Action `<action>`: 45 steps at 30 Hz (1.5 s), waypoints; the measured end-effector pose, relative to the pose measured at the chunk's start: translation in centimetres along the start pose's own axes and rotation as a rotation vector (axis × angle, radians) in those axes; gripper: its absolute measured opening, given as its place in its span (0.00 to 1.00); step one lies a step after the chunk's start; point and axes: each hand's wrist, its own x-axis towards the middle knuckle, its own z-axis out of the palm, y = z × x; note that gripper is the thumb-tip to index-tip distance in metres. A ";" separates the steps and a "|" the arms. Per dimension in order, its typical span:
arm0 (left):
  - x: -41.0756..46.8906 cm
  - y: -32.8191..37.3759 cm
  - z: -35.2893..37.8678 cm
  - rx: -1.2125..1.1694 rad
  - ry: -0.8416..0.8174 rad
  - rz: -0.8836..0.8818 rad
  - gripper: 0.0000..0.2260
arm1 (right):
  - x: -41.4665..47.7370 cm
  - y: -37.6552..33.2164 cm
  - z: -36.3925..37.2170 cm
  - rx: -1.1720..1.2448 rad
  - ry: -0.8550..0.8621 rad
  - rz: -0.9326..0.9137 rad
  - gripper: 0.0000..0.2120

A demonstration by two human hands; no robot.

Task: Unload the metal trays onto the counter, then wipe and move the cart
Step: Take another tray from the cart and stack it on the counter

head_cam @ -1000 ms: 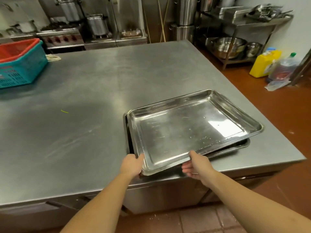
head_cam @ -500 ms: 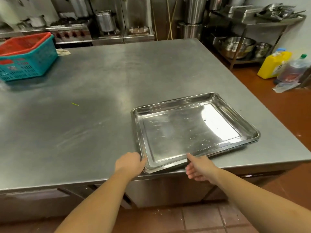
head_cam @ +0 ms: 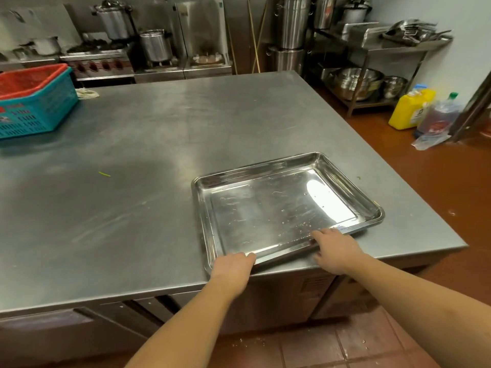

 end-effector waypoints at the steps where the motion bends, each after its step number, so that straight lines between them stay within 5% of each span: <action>1: 0.0 -0.2 -0.1 -0.008 0.005 0.004 0.16 | -0.1 0.1 0.2 -0.011 -0.012 -0.010 0.26; 11: 0.7 -1.3 -0.5 0.070 0.043 -0.126 0.22 | 0.0 -2.7 1.0 -0.028 0.078 -0.075 0.19; 16: 3.1 2.0 0.9 -0.095 0.183 -0.005 0.24 | 0.4 -1.1 1.1 -0.037 0.199 -0.061 0.17; 27: 3.5 1.2 2.3 -0.188 0.043 -0.067 0.25 | 0.0 1.0 5.8 0.007 0.387 -0.026 0.12; 39: 5.5 -1.0 1.4 -0.040 0.197 -0.040 0.16 | 2.6 2.2 1.8 -0.171 0.186 -0.269 0.11; 45: 5.6 0.3 -0.3 -0.135 0.146 -0.032 0.11 | 3.3 3.4 0.2 -0.188 0.166 -0.181 0.09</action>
